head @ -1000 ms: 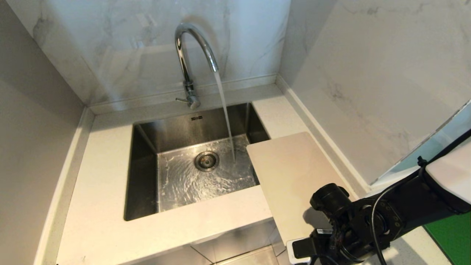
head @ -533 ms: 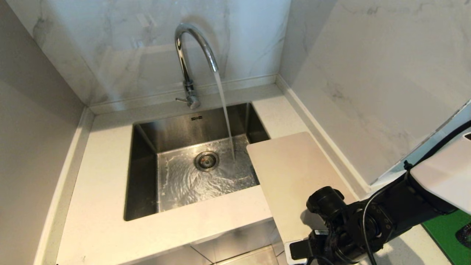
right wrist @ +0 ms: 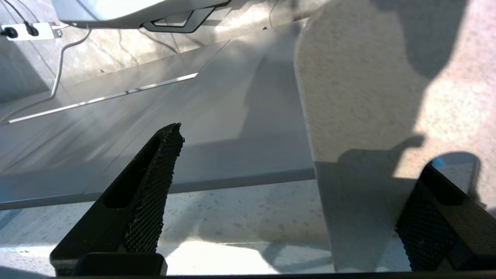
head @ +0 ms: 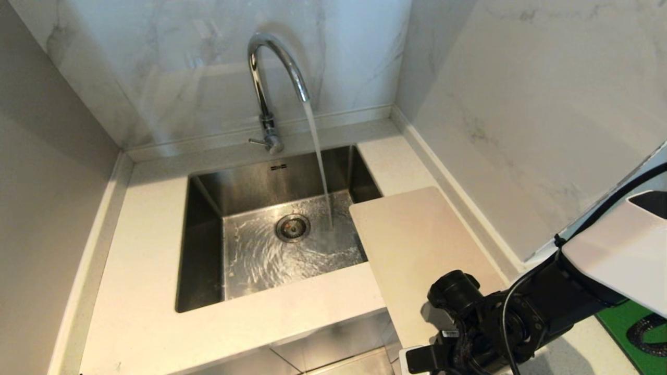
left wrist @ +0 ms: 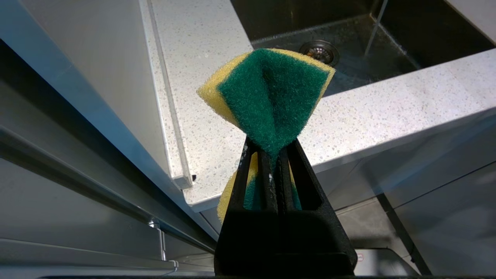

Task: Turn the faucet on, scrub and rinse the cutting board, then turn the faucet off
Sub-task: Pick up the cutting board

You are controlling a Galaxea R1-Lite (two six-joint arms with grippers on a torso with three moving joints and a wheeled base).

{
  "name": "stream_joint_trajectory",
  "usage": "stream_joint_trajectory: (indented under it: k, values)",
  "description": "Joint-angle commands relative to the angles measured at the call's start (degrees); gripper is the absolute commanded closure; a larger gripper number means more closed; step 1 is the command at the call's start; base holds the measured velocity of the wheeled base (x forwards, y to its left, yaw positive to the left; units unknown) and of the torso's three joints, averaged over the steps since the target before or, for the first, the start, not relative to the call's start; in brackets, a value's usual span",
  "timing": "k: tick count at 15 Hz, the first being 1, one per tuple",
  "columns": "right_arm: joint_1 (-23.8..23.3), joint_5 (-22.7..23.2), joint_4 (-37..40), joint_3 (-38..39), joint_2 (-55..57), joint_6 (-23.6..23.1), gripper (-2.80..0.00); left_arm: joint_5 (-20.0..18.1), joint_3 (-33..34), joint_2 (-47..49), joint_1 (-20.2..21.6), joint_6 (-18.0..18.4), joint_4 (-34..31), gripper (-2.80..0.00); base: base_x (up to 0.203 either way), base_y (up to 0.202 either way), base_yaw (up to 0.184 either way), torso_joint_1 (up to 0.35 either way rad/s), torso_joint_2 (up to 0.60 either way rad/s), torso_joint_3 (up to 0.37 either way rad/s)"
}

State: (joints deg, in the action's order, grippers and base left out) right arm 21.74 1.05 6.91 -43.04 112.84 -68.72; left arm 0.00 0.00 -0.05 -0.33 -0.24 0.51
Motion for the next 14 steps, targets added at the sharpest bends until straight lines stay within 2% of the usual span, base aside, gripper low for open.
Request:
stream_joint_trajectory:
  k: [1, 4, 6, 11, 14]
  values:
    - [0.83, -0.16, 0.03, 0.39, -0.07, -0.45, -2.80, 0.00, 0.09, 0.05, -0.02, -0.03, 0.02, 0.00, 0.000, 0.000, 0.000, 0.000, 0.00, 0.000]
    - [1.64, -0.79, -0.09, 0.42, -0.16, -0.54, -2.80, 0.00, 0.09, 0.02, -0.02, -0.03, 0.02, 0.00, 0.000, 0.000, 0.000, 0.000, 0.00, 0.000]
    - [1.85, -3.40, -2.42, 1.20, -0.16, -0.46, -2.80, 0.00, 0.12, -0.02, -0.02, -0.03, 0.02, 0.00, 0.000, 0.000, 0.000, 0.000, 0.00, 0.000]
    - [2.16, -5.55, -5.68, 3.44, -0.86, -0.36, -2.80, 0.00, 0.09, 0.05, -0.02, -0.03, 0.02, 0.00, 0.000, 0.000, 0.000, 0.000, 0.00, 0.000]
    - [2.62, -5.85, -9.40, 4.80, 0.21, 2.93, -2.80, 0.00, 0.09, 0.05, -0.02, -0.03, 0.02, 0.00, 0.000, 0.000, 0.000, 0.000, 0.00, 0.000]
